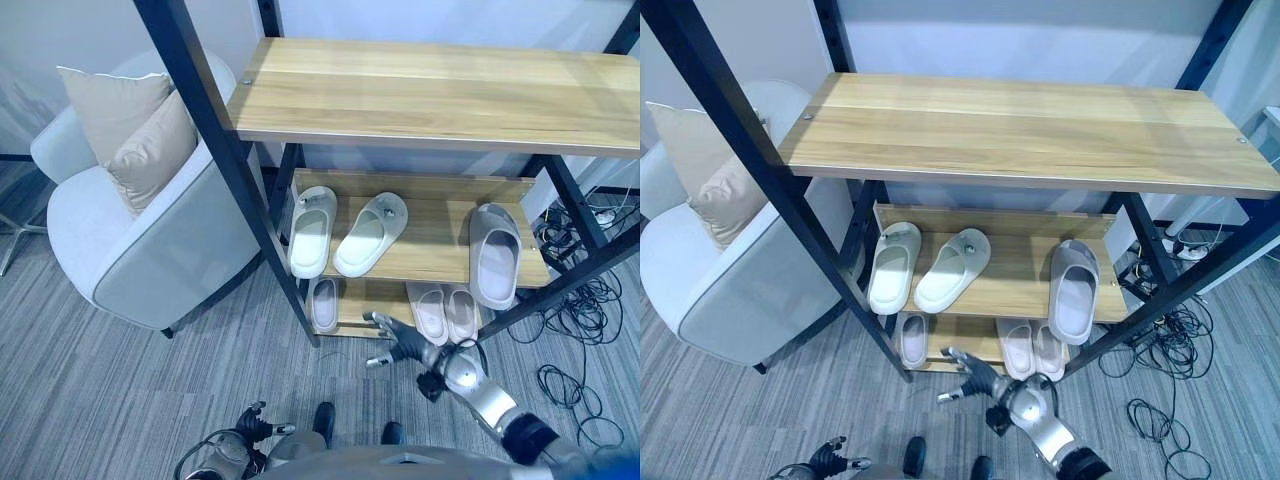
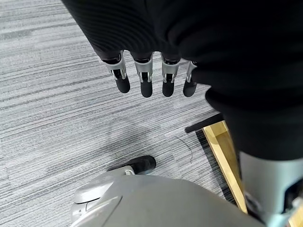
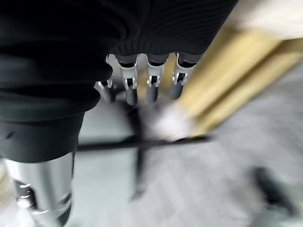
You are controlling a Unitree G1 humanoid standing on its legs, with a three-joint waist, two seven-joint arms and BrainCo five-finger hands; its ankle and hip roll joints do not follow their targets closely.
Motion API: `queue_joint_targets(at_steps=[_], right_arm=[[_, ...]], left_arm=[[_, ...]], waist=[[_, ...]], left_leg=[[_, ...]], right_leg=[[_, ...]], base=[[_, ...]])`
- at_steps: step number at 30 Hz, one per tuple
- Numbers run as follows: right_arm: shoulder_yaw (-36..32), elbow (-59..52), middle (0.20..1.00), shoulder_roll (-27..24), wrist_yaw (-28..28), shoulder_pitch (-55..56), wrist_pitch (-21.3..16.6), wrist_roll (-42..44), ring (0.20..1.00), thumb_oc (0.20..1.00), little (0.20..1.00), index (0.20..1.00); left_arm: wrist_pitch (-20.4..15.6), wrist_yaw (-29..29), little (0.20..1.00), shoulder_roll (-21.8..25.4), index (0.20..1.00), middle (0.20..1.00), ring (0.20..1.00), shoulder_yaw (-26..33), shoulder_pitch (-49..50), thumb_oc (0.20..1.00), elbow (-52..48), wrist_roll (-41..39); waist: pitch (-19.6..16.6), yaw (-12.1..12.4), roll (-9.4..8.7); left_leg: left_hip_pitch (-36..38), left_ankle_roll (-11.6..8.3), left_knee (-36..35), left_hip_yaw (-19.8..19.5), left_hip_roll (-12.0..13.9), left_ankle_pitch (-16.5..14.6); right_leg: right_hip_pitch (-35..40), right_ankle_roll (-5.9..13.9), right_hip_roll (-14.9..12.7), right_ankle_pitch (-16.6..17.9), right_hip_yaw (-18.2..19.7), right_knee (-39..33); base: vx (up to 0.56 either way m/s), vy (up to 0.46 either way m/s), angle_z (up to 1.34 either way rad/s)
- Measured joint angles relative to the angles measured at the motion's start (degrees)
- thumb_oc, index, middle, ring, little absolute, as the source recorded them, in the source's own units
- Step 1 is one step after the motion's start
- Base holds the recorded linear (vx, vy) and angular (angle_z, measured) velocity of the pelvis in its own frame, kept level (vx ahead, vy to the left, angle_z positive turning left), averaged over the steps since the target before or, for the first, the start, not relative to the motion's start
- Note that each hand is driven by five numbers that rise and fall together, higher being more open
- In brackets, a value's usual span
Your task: Arrange the slippers neatly on the shoe rack.
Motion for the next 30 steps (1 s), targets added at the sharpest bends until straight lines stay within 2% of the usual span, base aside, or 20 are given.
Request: queue_joint_targets(at_steps=[2, 3, 5, 7, 10, 12, 14, 15, 18, 19, 22, 23, 25, 26, 30], right_arm=[[-4.27, 4.45, 1.000, -0.39, -1.40, 3.32, 0.87, -0.72, 1.000, 1.000, 1.000, 1.000], [-4.37, 3.18, 1.000, -1.90, -1.84, 4.12, 1.53, -0.70, 1.000, 1.000, 1.000, 1.000], [-4.13, -7.19, 1.000, -7.26, -1.66, 5.53, 1.64, -0.08, 1.000, 1.000, 1.000, 1.000], [-4.05, -18.01, 1.000, -11.34, -0.69, 5.24, 0.76, 1.50, 1.000, 1.000, 1.000, 1.000], [-4.80, -32.45, 1.000, -13.57, 1.57, 4.82, -1.92, 3.51, 1.000, 1.000, 1.000, 1.000], [-5.78, -36.74, 1.000, -13.19, 1.93, 4.14, -3.23, 3.59, 1.000, 1.000, 1.000, 1.000], [-9.20, -36.14, 1.000, -12.14, 0.47, 3.89, -3.72, 1.71, 1.000, 1.000, 1.000, 1.000], [-13.47, -36.20, 1.000, -14.37, -5.52, 1.55, -5.16, -8.70, 1.000, 1.000, 1.000, 1.000], [-14.52, -25.07, 1.000, -14.96, -13.21, -7.03, -3.89, -19.41, 1.000, 1.000, 1.000, 1.000], [-16.26, -22.06, 1.000, -15.15, -17.35, -10.58, -2.81, -21.82, 1.000, 1.000, 1.000, 1.000], [-13.54, -13.06, 1.000, -14.67, -22.45, -21.83, -2.24, -23.19, 1.000, 1.000, 1.000, 1.000], [-12.98, -10.37, 1.000, -14.50, -23.06, -24.65, -1.79, -23.13, 1.000, 1.000, 1.000, 1.000], [-13.02, -7.40, 1.000, -13.93, -24.56, -27.40, -1.48, -21.41, 1.000, 1.000, 1.000, 1.000], [-12.92, -4.44, 1.000, -12.32, -25.46, -30.11, -1.15, -19.93, 1.000, 1.000, 1.000, 1.000], [-12.87, -4.90, 1.000, -10.91, -25.79, -32.30, -0.98, -15.81, 1.000, 1.000, 1.000, 1.000]], left_arm=[[0.01, -0.07, 1.000, -0.12, 1.000, 1.000, 1.000, 0.05, 0.19, 1.000, 0.14, -0.32], [0.02, -0.09, 1.000, -0.05, 1.000, 1.000, 1.000, 0.07, 0.31, 1.000, 0.16, -0.33], [0.03, -0.17, 1.000, 0.09, 1.000, 1.000, 1.000, 0.05, 0.82, 1.000, 0.15, -0.31], [0.01, -0.27, 1.000, 0.15, 1.000, 1.000, 1.000, 0.04, 1.15, 1.000, 0.12, -0.19], [-0.16, -0.46, 1.000, 0.04, 1.000, 1.000, 1.000, 0.07, 1.84, 1.000, -0.07, -0.17], [-0.16, -0.82, 1.000, -0.42, 1.000, 1.000, 1.000, 0.11, 1.89, 1.000, -0.06, -0.22], [-0.17, -1.13, 1.000, -0.67, 1.000, 1.000, 1.000, 0.82, 2.22, 1.000, 0.04, -0.24], [-0.18, -1.13, 1.000, -0.96, 1.000, 1.000, 1.000, 1.86, 2.81, 1.000, -0.02, -0.23], [-0.25, -1.05, 1.000, -0.91, 1.000, 1.000, 1.000, 1.70, 2.45, 1.000, -0.09, -0.10], [-0.29, -0.97, 1.000, -0.94, 1.000, 1.000, 1.000, 1.74, 2.03, 1.000, -0.32, -0.06], [-1.07, -0.09, 1.000, -0.94, 1.000, 1.000, 1.000, 0.27, 0.95, 1.000, -0.52, -0.10], [-1.31, 0.01, 1.000, -0.94, 1.000, 1.000, 1.000, -0.27, 0.49, 1.000, -0.52, -0.20], [-1.41, 0.08, 1.000, -1.01, 1.000, 1.000, 1.000, -0.66, -0.55, 1.000, -1.02, -0.38], [-1.39, 0.09, 1.000, -0.92, 1.000, 1.000, 1.000, -0.78, -1.33, 1.000, -1.08, -0.39], [-1.47, 0.13, 1.000, -0.62, 1.000, 1.000, 1.000, -2.71, -3.14, 1.000, -1.17, -2.11]], waist=[[-0.03, -0.13, 0.08], [-0.03, -0.61, 0.07], [-0.03, -1.85, 0.06], [-0.46, -2.02, -0.08], [-1.72, -1.76, -0.27], [-1.92, -1.85, -0.03], [-1.98, -1.92, 0.16], [-2.18, -2.02, 0.42], [-2.30, -1.44, 0.81], [-2.21, -0.33, 1.26], [-0.61, 2.12, 1.64], [-0.23, 2.13, 1.75], [0.66, 4.55, 1.67], [1.92, 4.62, 1.57], [3.91, 6.43, 1.28]], left_leg=[[0.08, 0.10, 0.00, 0.08, 0.08, -0.09], [0.11, 0.12, 0.00, 0.13, 0.12, -0.10], [0.46, 0.12, -0.04, 0.18, 0.20, -0.10], [1.10, -0.01, -0.21, 0.30, 0.40, -0.23], [1.11, -0.21, -0.24, 0.45, 0.71, -0.36], [1.13, -0.27, -0.23, 0.59, 0.68, -0.43], [1.06, -0.24, -0.24, 1.09, 0.61, -0.70], [1.00, -0.06, -0.25, 1.37, 0.48, -0.62], [-0.54, -0.28, -0.25, 0.98, 0.45, -0.78], [-1.83, 0.15, 0.01, 0.14, 0.32, 0.26], [-3.85, 0.02, 0.05, -0.88, 0.23, 0.83], [-4.73, -0.10, 0.05, -1.65, 0.15, 1.08], [-6.64, -0.29, 0.06, -2.67, 0.02, 1.59], [-7.29, -0.36, 0.06, -3.26, -0.03, 1.82], [-9.59, -0.50, 0.07, -4.97, -0.60, 2.26]], right_leg=[[0.04, -0.02, 0.06, -0.03, 0.07, 0.00], [0.02, -0.02, 0.12, -0.03, 0.06, 0.00], [0.29, -0.02, 0.17, -0.03, 0.10, -0.02], [0.80, -0.06, 0.34, -0.08, 0.20, -0.02], [0.55, -0.07, 0.65, -0.19, 0.49, -0.02], [0.50, -0.05, 0.60, -0.20, 0.65, -0.02], [0.58, -0.03, 0.50, -0.22, 1.04, -0.02], [0.45, 0.04, 0.35, -0.17, 1.27, -0.02], [-0.69, 0.12, 0.41, -0.07, 1.08, -0.02], [-1.89, 0.08, 0.36, 0.19, 0.34, 0.00], [-3.50, -0.33, 0.39, 0.67, -0.96, 0.01], [-4.03, -0.30, 0.36, 0.66, -1.76, -0.01], [-5.51, -0.26, 0.32, 0.67, -2.80, 0.02], [-5.95, -0.26, 0.34, 0.67, -3.37, 0.01], [-7.52, -0.14, 0.00, 0.60, -5.00, 0.24]], base=[[0.03, -0.018, -0.08], [0.03, -0.023, -0.05], [0.03, -0.020, -0.05], [0.02, -0.007, -0.02], [0.03, -0.001, -0.01], [0.03, 0.005, -0.02], [0.06, 0.002, -0.11], [0.03, -0.004, -0.10], [0.00, -0.001, 0.04], [-0.04, -0.002, 0.24], [-0.02, 0.002, 0.23], [0.00, 0.005, 0.38], [0.01, 0.013, 0.34], [0.02, 0.025, 0.29], [0.03, 0.021, 0.24]])
